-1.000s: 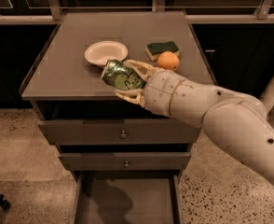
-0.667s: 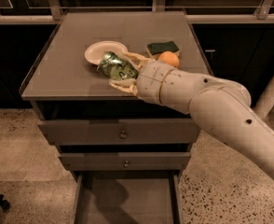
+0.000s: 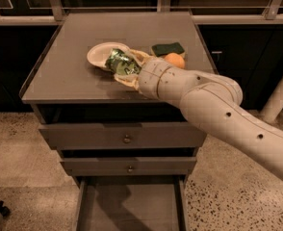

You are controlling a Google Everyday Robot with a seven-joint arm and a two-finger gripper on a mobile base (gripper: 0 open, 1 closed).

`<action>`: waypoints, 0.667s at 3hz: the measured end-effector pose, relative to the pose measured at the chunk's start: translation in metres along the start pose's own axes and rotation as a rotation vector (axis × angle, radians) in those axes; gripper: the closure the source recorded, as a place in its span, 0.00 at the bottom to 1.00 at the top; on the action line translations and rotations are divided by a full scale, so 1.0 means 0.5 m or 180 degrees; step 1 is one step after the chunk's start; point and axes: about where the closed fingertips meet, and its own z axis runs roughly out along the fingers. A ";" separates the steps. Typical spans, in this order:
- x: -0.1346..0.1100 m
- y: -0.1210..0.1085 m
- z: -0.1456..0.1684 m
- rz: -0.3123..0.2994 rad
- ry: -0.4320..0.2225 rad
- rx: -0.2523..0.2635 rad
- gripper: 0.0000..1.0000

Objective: Pick green can from bottom drawer and place on counter

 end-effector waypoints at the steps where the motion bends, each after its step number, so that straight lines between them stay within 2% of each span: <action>1: 0.022 -0.004 0.000 0.0043 0.0048 0.0016 0.59; 2: 0.022 -0.004 0.000 0.0043 0.0048 0.0016 0.36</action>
Offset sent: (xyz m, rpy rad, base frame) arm 0.0049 -0.0073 -0.0066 0.0030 0.0131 -0.0159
